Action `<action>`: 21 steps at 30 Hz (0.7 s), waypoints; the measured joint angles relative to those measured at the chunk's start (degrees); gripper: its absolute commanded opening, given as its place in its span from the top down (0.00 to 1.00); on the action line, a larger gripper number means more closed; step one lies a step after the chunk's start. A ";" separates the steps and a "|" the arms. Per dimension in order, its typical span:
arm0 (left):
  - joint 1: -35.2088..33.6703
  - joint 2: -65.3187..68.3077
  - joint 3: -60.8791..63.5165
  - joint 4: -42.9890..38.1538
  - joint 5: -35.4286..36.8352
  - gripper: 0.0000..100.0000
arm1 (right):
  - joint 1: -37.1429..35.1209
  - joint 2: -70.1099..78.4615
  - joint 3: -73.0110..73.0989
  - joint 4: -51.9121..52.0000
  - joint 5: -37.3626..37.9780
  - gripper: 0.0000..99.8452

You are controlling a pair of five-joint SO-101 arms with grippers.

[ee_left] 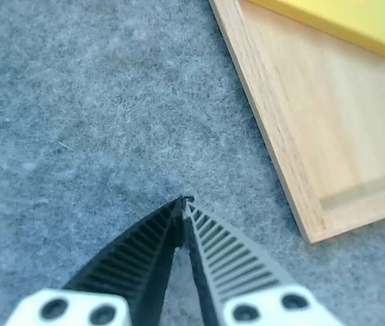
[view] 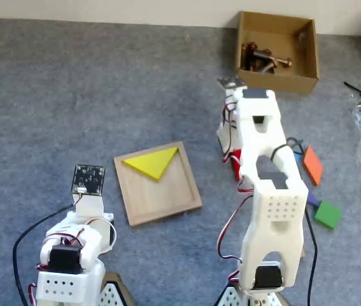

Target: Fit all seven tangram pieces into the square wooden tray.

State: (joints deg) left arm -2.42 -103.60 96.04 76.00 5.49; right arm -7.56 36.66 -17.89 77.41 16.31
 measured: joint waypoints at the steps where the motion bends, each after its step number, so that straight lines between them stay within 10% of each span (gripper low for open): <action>1: 0.00 0.00 0.00 0.00 0.00 0.99 | 0.00 0.00 0.00 0.00 0.00 0.68; 21: 0.00 0.00 0.00 0.00 0.00 0.99 | 0.00 -0.09 0.09 2.64 -0.70 0.68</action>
State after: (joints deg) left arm -2.42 -103.60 96.04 76.00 5.49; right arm -7.56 36.57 -17.80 80.04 15.60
